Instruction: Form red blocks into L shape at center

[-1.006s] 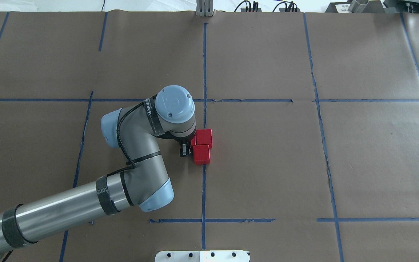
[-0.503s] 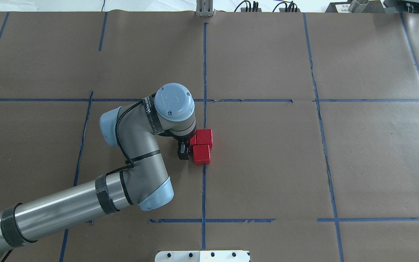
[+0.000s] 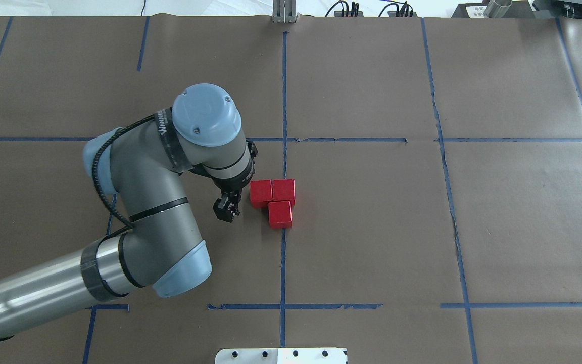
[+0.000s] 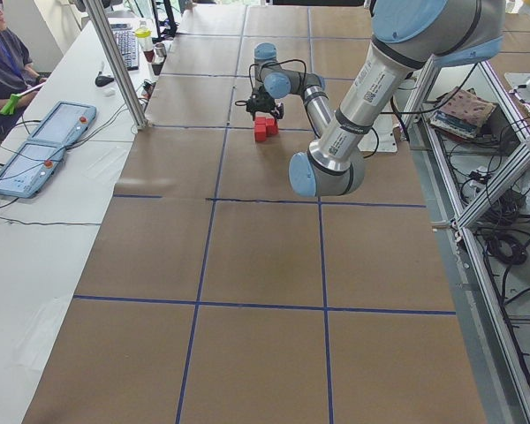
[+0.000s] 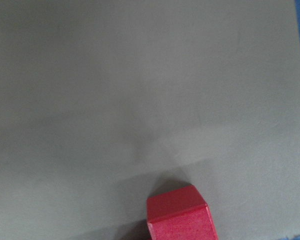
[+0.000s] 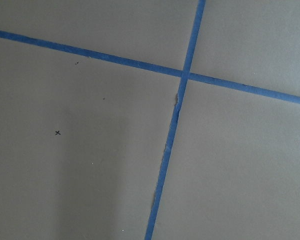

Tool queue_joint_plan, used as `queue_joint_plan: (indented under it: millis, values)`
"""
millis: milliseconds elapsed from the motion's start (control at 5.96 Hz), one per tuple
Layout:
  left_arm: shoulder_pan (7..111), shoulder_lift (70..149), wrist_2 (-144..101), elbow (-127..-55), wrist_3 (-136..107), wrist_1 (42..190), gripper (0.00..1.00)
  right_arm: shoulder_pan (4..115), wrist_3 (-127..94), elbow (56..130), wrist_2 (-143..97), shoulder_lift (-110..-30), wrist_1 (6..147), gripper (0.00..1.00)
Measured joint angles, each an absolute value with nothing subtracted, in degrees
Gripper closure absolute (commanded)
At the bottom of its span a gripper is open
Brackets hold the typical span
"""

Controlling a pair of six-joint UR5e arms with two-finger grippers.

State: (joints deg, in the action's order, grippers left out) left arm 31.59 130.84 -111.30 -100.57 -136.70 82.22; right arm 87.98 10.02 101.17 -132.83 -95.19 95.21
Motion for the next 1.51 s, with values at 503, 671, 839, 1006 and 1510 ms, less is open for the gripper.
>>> queue_joint_plan:
  millis: [503,671,839,1006,1510]
  values:
    - [39.35,113.46,-117.52,-118.08,-96.03,78.58,0.00,87.98,9.67,101.08,-132.86,-95.30,95.19,0.00]
    - [43.24,107.68,-119.14,-120.49,-80.58,78.67,0.00,87.98,9.49,101.08,-132.83,-95.34,95.19,0.00]
    - [49.14,102.23,-120.75,-121.36,-62.26,78.77,0.00,87.98,9.17,101.09,-132.83,-95.43,95.16,0.00]
    - [57.09,98.02,-124.15,-119.98,-43.72,78.82,0.00,87.98,8.91,101.13,-132.87,-95.50,95.12,0.00]
    - [80.53,88.53,-130.98,-109.82,-1.87,79.25,0.00,87.98,8.79,101.22,-132.96,-95.64,95.10,0.00]
